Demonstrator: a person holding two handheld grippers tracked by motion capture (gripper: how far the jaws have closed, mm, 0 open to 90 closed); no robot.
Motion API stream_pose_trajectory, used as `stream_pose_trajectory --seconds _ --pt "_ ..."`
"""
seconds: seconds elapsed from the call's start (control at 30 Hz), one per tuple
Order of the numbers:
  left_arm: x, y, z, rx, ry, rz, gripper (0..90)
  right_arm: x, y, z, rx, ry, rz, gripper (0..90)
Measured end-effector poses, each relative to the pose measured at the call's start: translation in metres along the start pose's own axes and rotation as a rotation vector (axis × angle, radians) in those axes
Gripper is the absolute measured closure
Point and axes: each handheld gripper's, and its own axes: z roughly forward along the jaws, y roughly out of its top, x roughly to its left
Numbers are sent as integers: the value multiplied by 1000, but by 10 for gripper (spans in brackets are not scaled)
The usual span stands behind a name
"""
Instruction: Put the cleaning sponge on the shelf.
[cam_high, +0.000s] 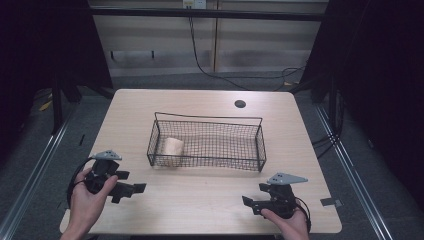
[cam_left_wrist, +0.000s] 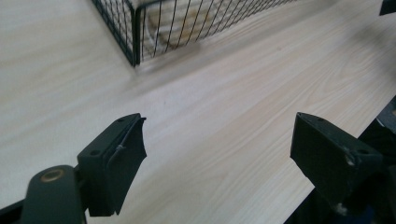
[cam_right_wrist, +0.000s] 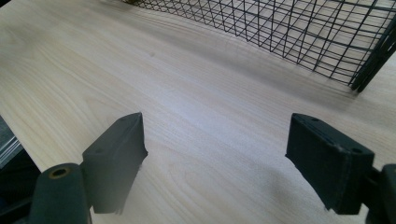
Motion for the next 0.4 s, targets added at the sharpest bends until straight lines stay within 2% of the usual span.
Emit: stream_pose_trajectory --seconds 0.03,0.13,0.23,0.33,0.37,0.4 --pt "0 -11 2 7 -5 -3 176 0 0 0 3 0 1 191" --pt "-1 -19 5 14 -11 -10 176 -1 0 1 0 -4 4 189" --pt "-3 -28 7 22 3 16 176 -1 0 1 -5 -9 9 187" --pt "-1 -39 9 -5 -2 6 176 -2 -1 2 0 -16 12 187" --pt "1 -42 10 3 5 23 176 -2 -2 2 6 -17 13 188" --pt "2 -44 12 1 36 14 176 -3 -2 2 13 -19 17 187"
